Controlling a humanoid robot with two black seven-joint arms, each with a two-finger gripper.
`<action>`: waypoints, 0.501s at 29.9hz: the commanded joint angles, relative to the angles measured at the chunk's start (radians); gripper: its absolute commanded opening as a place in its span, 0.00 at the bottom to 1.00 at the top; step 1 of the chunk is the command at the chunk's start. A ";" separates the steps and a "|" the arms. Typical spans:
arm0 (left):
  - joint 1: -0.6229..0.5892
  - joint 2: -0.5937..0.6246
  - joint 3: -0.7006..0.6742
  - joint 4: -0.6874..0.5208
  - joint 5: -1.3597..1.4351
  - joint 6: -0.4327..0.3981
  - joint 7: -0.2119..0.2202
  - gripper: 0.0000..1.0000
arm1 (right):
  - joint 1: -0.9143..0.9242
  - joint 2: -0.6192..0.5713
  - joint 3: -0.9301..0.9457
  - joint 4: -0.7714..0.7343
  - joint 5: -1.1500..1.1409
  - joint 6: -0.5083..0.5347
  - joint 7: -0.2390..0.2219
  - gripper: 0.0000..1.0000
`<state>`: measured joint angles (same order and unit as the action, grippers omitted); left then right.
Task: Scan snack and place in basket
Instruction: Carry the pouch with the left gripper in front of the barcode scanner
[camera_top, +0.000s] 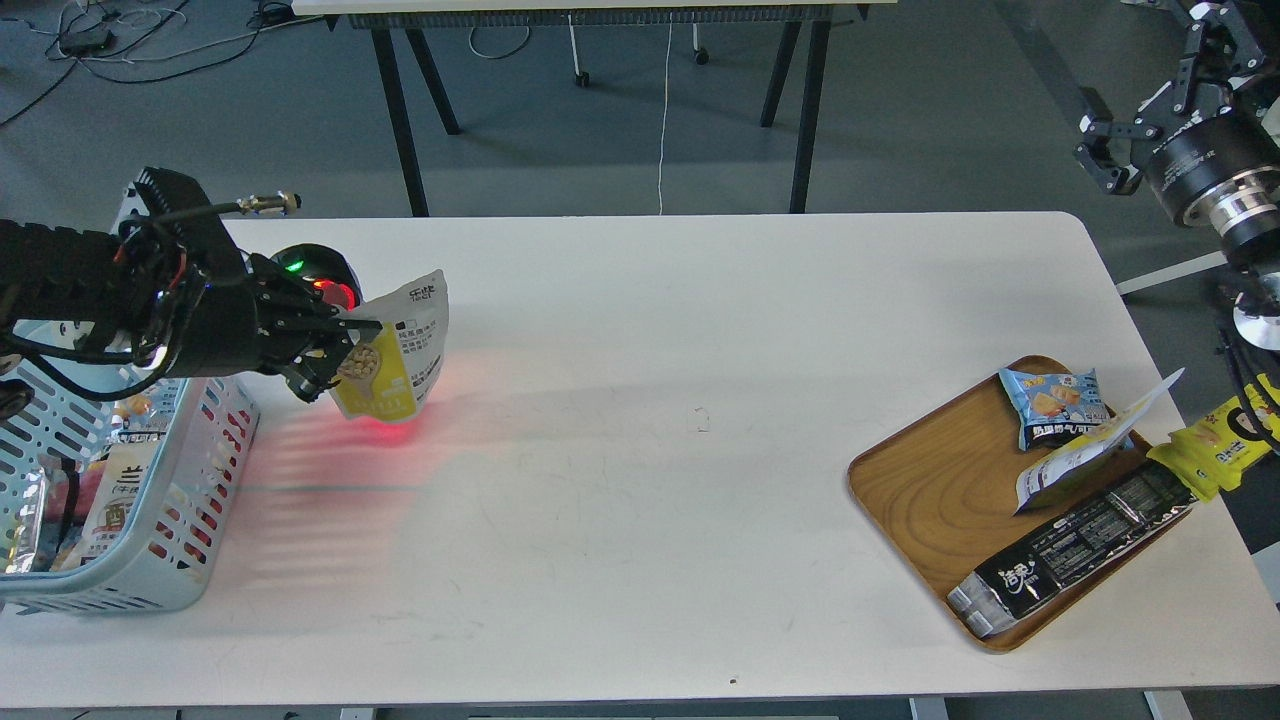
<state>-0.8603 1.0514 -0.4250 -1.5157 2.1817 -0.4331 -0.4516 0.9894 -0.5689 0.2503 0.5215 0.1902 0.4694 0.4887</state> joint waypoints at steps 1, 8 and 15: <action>0.009 -0.005 0.000 0.006 0.000 -0.001 0.005 0.00 | 0.000 0.001 0.001 0.000 0.000 0.000 0.000 0.99; 0.009 -0.019 0.000 0.005 0.000 -0.001 0.002 0.00 | 0.000 0.000 0.001 0.000 0.000 0.000 0.000 0.99; 0.003 -0.021 -0.011 -0.003 0.000 -0.001 0.002 0.00 | 0.000 0.001 0.015 0.000 0.000 0.000 0.000 0.99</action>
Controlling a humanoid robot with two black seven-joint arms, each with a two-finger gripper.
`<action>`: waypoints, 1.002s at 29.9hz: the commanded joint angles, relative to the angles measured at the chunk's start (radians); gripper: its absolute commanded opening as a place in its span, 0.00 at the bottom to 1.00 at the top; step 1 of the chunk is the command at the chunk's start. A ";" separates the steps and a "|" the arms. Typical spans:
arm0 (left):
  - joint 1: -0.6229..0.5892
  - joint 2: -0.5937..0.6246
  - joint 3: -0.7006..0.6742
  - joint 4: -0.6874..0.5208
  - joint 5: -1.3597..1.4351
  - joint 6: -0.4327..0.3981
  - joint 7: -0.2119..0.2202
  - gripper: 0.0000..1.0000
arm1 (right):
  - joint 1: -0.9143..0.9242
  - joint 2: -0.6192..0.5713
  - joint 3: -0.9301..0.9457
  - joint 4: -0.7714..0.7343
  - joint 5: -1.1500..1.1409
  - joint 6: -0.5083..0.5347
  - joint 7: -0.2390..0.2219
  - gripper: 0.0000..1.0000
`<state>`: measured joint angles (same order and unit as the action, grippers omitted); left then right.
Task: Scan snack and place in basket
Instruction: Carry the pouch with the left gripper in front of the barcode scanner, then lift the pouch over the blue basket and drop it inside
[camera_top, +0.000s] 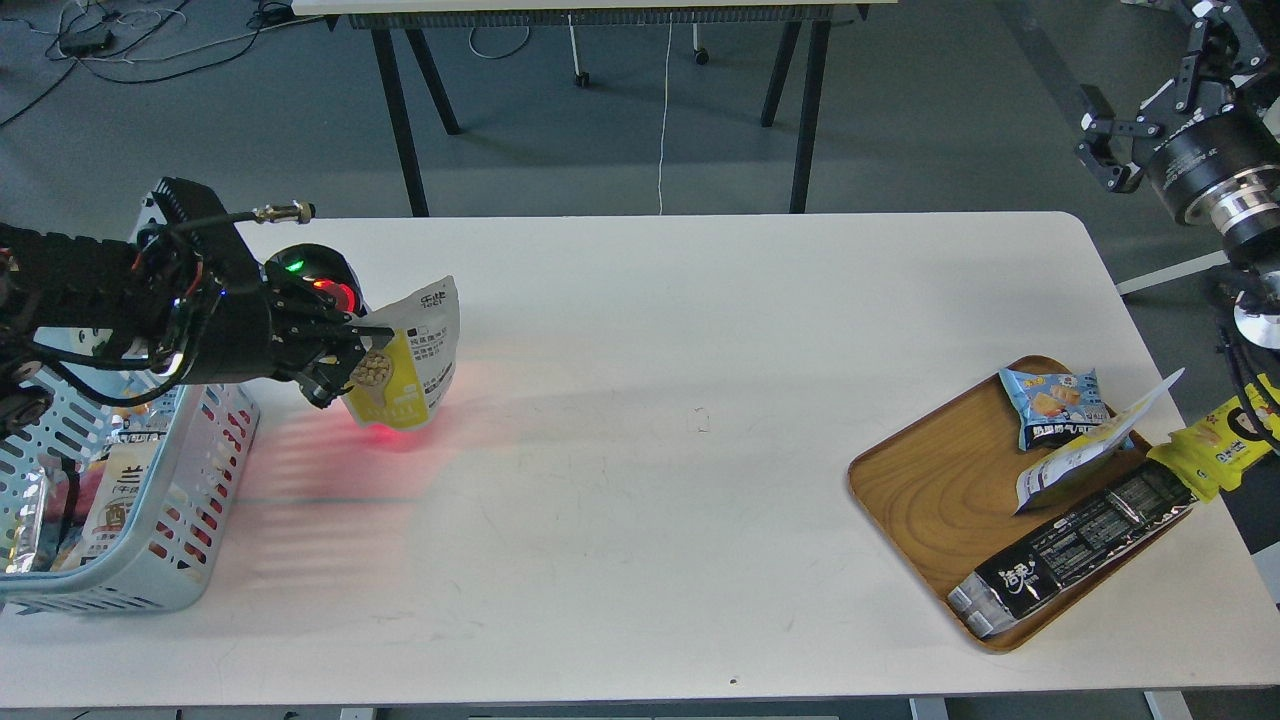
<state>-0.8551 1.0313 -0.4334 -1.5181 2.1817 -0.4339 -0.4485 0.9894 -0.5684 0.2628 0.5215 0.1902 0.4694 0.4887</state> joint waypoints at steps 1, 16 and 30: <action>-0.002 0.001 -0.001 -0.001 0.000 0.000 -0.002 0.00 | 0.000 0.001 0.003 0.000 0.000 0.000 0.000 1.00; -0.005 0.217 -0.109 -0.146 -0.086 0.021 -0.022 0.00 | 0.000 -0.007 0.019 -0.002 0.000 0.019 0.000 0.99; -0.005 0.507 -0.145 -0.062 -0.313 0.023 -0.040 0.00 | -0.002 -0.005 0.039 -0.003 -0.002 0.019 0.000 1.00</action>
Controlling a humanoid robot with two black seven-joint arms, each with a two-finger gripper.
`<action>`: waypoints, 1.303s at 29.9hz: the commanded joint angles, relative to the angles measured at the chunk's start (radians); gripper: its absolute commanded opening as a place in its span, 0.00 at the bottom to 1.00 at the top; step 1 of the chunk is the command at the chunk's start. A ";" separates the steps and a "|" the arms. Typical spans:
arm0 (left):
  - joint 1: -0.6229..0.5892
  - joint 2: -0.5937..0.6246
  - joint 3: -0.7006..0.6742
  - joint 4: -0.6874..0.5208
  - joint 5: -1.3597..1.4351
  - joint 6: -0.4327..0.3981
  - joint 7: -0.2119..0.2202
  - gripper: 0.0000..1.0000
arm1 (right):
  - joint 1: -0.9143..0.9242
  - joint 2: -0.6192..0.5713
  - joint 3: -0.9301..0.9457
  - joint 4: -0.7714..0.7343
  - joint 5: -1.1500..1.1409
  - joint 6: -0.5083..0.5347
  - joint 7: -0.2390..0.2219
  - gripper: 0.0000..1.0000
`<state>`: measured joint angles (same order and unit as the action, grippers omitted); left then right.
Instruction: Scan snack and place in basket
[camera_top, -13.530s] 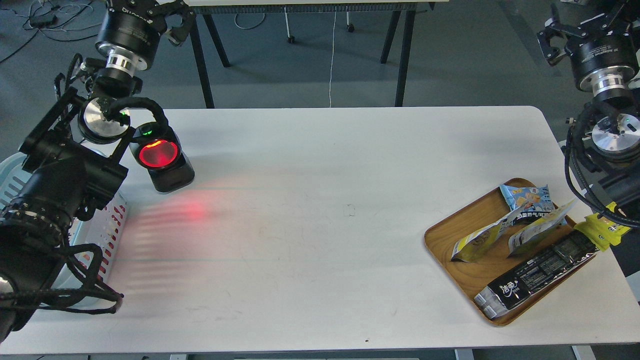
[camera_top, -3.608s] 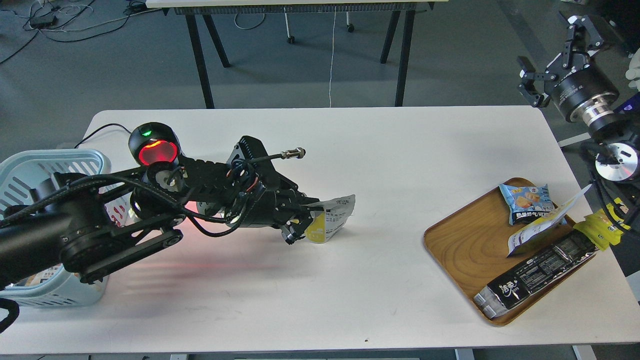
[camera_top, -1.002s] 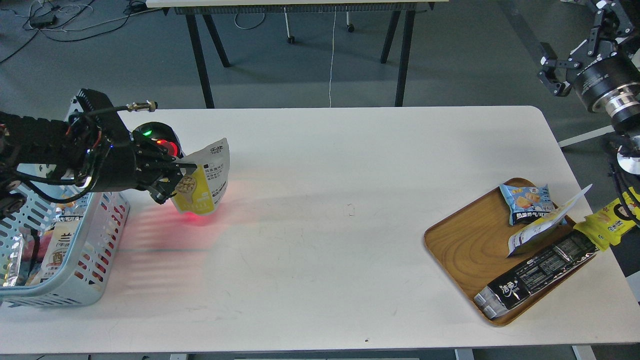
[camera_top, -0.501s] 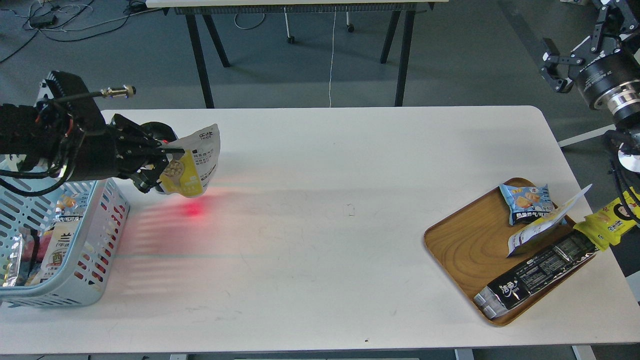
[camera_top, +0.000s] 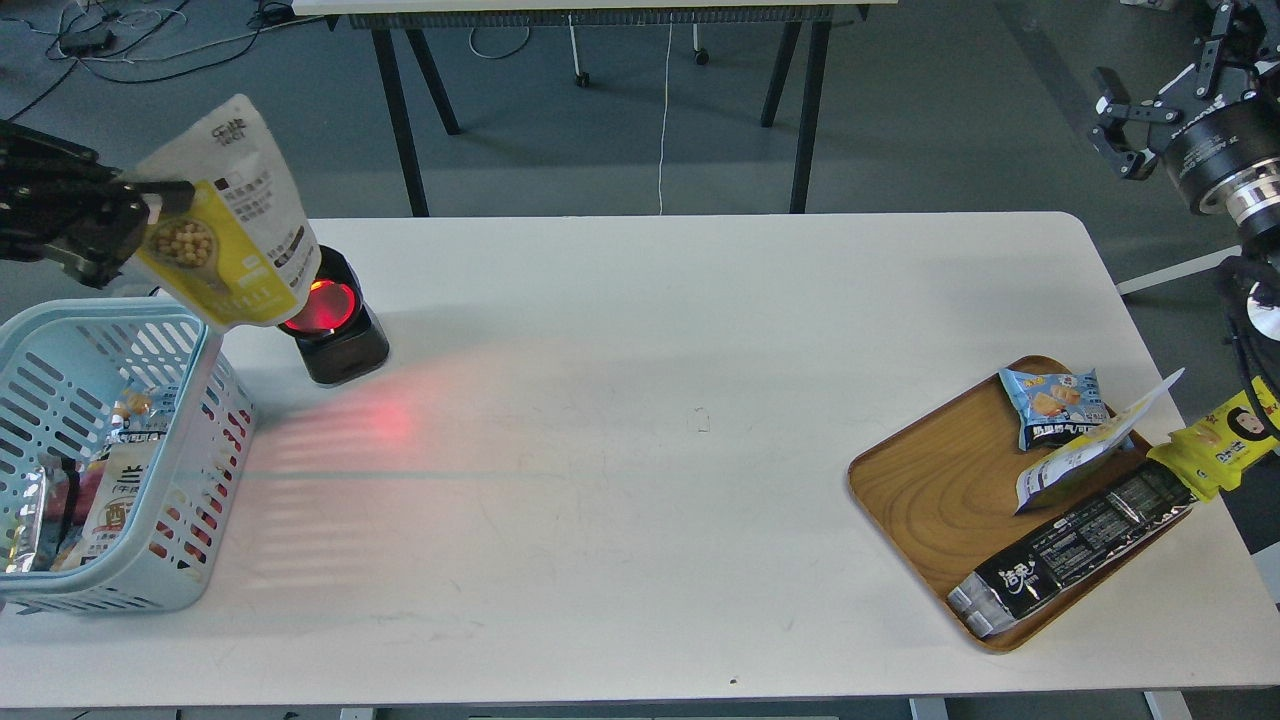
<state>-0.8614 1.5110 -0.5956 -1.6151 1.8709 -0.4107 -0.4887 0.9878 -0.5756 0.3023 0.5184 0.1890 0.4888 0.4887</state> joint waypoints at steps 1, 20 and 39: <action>0.001 0.040 0.026 0.055 -0.002 0.001 0.000 0.00 | 0.000 0.002 0.000 0.000 0.000 0.000 0.000 1.00; 0.002 0.095 0.280 0.181 -0.006 0.159 0.000 0.09 | 0.003 0.002 0.000 -0.001 0.000 0.000 0.000 1.00; -0.080 -0.199 0.246 0.415 -0.766 0.152 0.000 0.99 | 0.043 0.000 0.106 -0.012 -0.002 -0.007 0.000 1.00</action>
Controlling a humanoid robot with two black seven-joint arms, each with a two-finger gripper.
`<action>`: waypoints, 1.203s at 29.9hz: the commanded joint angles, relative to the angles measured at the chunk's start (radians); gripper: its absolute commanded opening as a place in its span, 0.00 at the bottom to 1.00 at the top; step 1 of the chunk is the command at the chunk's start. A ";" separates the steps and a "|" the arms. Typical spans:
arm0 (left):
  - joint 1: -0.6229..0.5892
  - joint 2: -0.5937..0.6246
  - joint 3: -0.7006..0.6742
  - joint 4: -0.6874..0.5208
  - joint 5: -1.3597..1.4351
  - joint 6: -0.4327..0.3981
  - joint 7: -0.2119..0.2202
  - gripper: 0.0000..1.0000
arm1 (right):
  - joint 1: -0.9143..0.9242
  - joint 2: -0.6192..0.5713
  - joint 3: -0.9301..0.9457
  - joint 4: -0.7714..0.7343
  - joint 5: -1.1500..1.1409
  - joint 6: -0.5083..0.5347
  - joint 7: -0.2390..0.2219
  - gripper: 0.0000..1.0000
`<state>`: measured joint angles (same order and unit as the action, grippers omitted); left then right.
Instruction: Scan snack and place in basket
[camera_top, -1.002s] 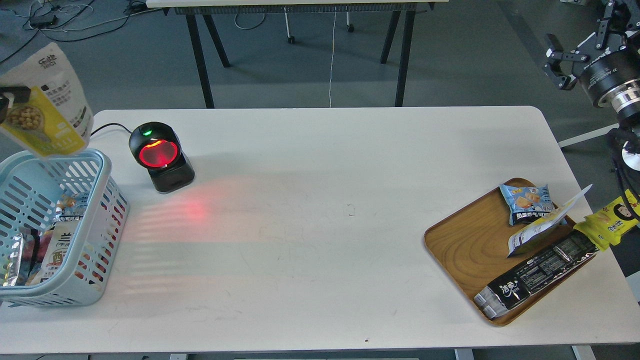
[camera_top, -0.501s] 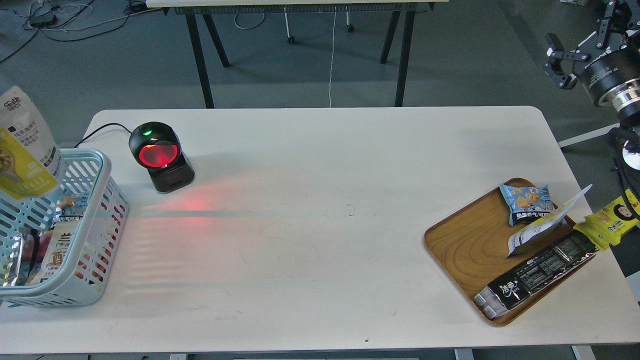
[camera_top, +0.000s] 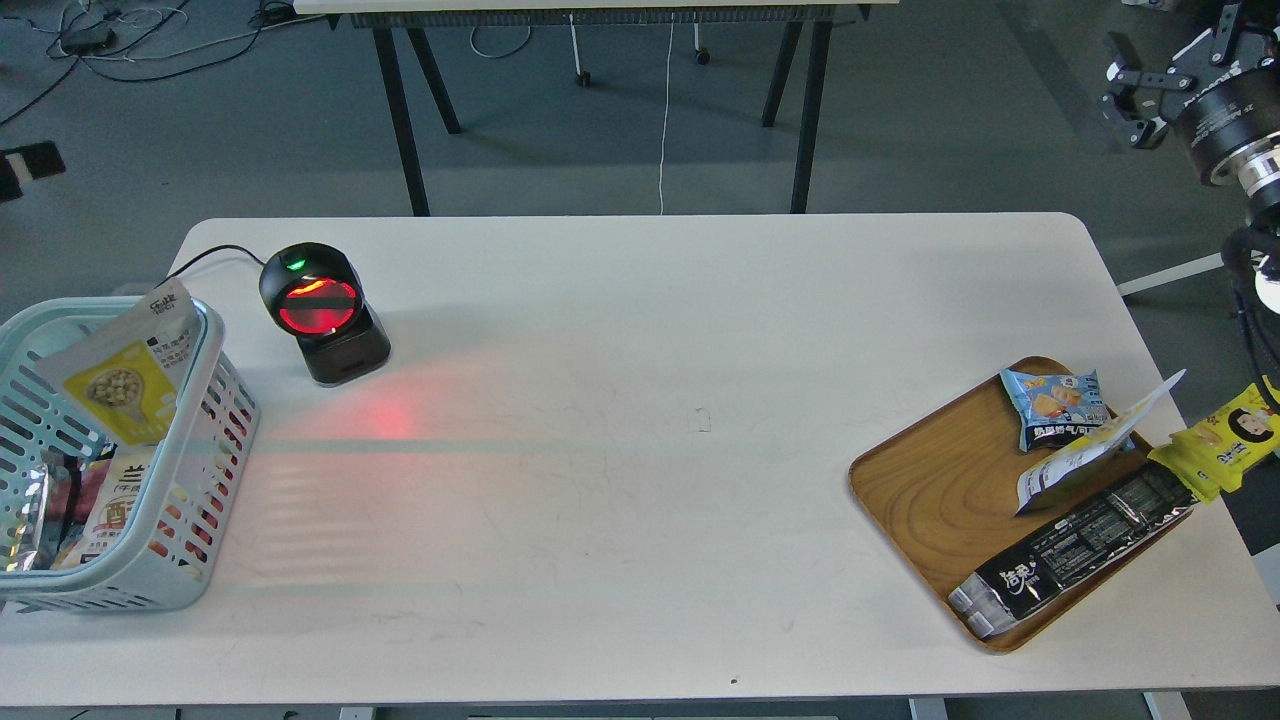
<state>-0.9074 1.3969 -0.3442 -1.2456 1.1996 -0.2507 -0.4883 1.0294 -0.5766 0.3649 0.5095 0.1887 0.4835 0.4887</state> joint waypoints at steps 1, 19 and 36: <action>-0.053 -0.129 -0.006 0.070 -0.147 -0.025 0.000 0.99 | 0.006 0.000 0.046 -0.006 -0.002 -0.003 0.000 1.00; -0.206 -0.792 -0.228 0.685 -1.004 -0.238 0.043 1.00 | 0.023 0.106 0.261 -0.138 0.009 -0.006 -0.113 1.00; -0.177 -1.081 -0.369 0.954 -1.486 -0.238 0.329 1.00 | -0.086 0.199 0.410 -0.134 0.069 0.005 -0.220 1.00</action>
<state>-1.0937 0.3185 -0.7125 -0.2903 -0.2778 -0.4885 -0.1612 0.9703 -0.4154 0.7715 0.3654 0.2494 0.4876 0.2690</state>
